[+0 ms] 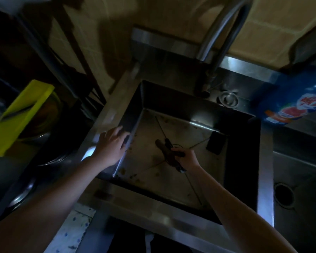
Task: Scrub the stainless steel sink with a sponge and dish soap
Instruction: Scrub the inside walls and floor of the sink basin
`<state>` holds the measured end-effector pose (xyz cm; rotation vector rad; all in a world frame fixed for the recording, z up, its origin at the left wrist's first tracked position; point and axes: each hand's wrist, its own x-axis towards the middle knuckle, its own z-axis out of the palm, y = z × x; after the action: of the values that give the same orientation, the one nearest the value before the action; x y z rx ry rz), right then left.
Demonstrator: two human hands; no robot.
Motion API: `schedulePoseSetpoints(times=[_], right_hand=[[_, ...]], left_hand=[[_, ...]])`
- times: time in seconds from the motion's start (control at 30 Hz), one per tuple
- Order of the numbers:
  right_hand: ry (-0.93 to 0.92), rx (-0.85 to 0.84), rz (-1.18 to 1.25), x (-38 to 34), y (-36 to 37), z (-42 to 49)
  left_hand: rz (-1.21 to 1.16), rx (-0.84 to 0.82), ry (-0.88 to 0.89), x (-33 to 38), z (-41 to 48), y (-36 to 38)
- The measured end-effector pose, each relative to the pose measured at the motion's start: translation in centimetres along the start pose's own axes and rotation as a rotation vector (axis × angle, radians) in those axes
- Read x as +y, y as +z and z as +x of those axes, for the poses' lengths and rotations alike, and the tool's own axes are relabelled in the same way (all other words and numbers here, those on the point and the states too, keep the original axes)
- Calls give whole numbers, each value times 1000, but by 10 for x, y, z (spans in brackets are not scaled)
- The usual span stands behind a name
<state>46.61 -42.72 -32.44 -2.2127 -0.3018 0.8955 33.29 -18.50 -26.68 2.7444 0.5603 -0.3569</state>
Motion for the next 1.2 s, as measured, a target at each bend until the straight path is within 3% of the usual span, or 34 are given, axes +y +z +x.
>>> schedulePoseSetpoints(times=[0.13,0.27,0.43,0.73,0.83,0.97,1.07,1.2], right_hand=[[54,13,32,-17,36,23],[63,-21,76,-28,69,54],[51,110,67,-40,104,99],[-13,192,73,-39,154,166],[-40,144,-26,-33,167,176],[-228,21,-311,-23,183,181],[-288,-29,-393,-19,190,164],[-407,-234,-483,-5,195,123]], left_hand=[[-49,37,-15,-24,8,-9],[109,67,49,-42,24,-15],[166,125,78,-52,50,-19],[174,167,150,-65,63,-13],[162,133,139,-65,64,-13],[174,109,110,-68,68,-8],[178,97,104,-68,71,-7],[153,87,74,-67,70,-6]])
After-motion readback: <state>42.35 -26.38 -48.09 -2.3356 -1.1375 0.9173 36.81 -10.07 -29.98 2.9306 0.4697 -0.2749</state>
